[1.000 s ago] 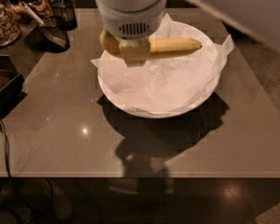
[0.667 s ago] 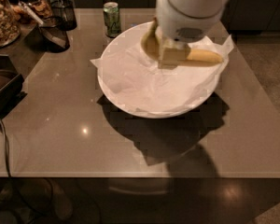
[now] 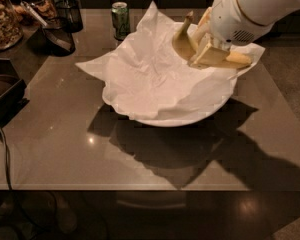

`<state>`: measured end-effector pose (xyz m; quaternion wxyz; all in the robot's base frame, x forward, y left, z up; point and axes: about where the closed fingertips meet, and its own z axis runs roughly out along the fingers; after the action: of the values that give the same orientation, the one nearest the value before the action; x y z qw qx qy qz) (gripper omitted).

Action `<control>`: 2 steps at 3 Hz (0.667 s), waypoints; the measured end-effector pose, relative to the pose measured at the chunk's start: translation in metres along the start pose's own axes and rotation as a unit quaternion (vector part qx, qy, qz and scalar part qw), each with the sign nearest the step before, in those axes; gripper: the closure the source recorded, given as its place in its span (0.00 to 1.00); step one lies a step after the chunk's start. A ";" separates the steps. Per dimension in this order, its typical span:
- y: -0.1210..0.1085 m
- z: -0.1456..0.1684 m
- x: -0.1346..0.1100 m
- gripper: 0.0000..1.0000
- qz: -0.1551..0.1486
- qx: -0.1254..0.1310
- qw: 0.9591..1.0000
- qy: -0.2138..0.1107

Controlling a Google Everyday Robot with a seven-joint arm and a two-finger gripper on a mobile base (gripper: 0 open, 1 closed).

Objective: Pick banana from white bowl

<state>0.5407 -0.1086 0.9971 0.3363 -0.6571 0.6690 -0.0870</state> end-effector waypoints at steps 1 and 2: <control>0.007 0.001 -0.014 1.00 0.003 -0.015 0.999 -0.035; 0.010 0.005 -0.037 1.00 -0.025 -0.029 0.998 -0.057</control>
Offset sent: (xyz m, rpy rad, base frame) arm -0.0159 0.0639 0.0125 0.0276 -0.0133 0.2774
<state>0.5324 -0.0715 0.9999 0.3522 -0.6869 0.6345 -0.0386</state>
